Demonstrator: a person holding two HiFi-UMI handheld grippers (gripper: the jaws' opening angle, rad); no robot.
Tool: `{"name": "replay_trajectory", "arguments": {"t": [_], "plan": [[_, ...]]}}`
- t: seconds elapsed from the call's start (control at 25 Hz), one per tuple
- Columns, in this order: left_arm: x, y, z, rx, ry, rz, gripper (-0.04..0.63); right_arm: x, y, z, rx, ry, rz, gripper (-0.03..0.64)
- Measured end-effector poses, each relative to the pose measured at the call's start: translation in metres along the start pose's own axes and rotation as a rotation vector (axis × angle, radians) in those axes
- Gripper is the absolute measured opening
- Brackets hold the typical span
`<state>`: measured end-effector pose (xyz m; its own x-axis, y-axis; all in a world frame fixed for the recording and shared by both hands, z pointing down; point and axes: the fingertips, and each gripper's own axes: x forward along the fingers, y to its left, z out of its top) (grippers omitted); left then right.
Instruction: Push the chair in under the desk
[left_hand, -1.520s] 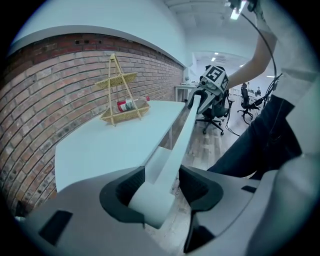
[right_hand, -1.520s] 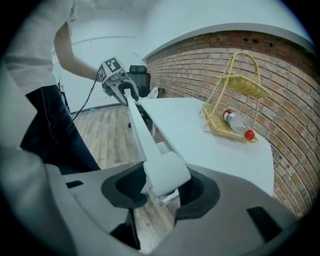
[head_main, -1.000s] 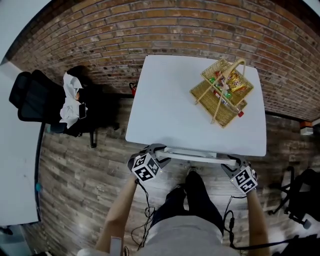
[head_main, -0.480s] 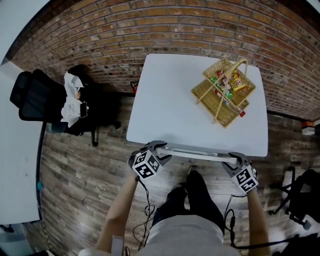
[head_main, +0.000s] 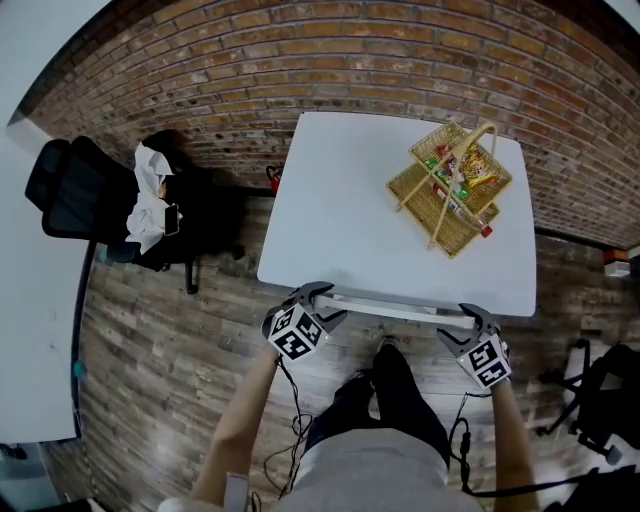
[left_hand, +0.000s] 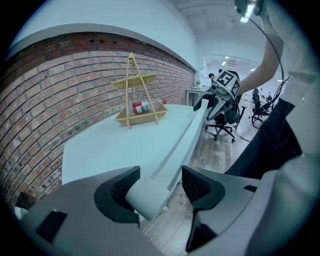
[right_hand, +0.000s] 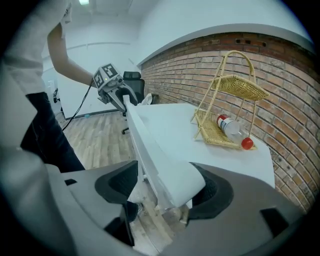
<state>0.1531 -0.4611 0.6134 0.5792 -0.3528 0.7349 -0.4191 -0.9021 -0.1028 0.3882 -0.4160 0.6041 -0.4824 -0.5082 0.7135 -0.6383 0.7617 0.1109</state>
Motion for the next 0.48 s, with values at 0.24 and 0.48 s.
{"name": "replay_trajectory", "arguments": {"t": [0.24,0.48], "plan": [[-0.014,0.003,0.010,-0.017,-0.038,0.042,0.267,-0.010,-0.002,0.013,-0.024,-0.036,-0.035,0.305],[-0.051,0.004,0.068,-0.022,-0.229,0.119,0.272,-0.034,0.003,0.066,-0.043,-0.188,-0.088,0.304]]}}
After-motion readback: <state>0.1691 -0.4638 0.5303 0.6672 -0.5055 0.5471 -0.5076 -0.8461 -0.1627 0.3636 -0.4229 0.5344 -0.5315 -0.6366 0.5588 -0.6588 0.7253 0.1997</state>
